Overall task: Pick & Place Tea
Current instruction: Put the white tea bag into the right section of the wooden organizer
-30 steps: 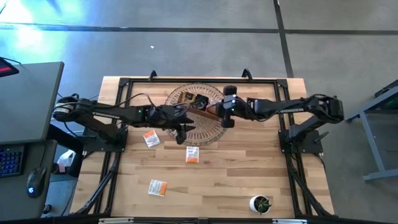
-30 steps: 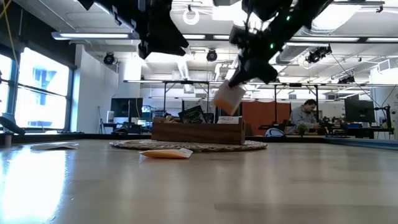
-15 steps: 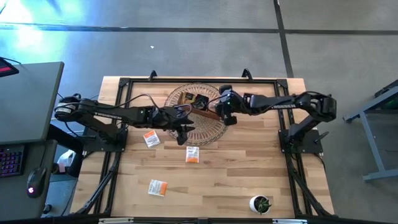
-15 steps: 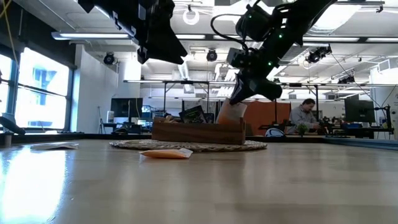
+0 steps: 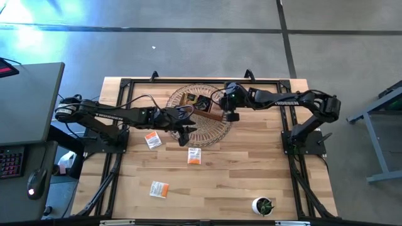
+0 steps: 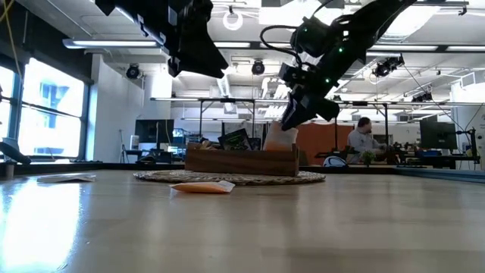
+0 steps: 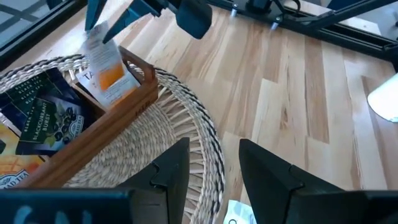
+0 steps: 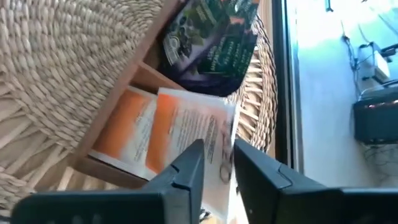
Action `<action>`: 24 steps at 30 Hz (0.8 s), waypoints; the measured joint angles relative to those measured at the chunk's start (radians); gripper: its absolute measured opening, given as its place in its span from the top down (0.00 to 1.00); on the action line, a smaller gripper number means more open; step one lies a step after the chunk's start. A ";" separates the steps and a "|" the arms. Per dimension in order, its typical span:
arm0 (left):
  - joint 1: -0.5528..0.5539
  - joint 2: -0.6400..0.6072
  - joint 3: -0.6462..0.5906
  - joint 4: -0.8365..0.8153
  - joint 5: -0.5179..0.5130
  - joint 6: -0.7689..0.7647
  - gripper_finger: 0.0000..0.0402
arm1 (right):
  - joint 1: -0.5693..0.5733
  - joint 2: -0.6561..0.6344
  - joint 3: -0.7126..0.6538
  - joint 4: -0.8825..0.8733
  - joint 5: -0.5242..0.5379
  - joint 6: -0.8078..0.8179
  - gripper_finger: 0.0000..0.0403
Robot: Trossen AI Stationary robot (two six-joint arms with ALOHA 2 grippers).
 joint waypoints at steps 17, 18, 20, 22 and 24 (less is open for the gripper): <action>0.000 -0.093 -0.001 -0.147 -0.251 0.012 0.66 | -0.035 -0.002 0.000 0.071 0.001 0.250 0.69; 0.000 -0.118 -0.002 -0.170 -0.257 -0.001 0.66 | -0.036 -0.002 0.000 0.065 -0.017 0.267 0.69; 0.000 -0.170 0.001 -0.201 -0.254 -0.024 0.66 | -0.026 -0.002 0.000 0.047 -0.038 0.271 0.69; -0.001 -0.234 -0.002 -0.275 -0.247 -0.048 0.66 | -0.009 -0.002 0.000 0.045 -0.035 0.298 0.70; -0.003 -0.295 0.000 -0.331 -0.247 -0.062 0.66 | 0.014 -0.002 0.000 0.045 -0.036 0.368 0.71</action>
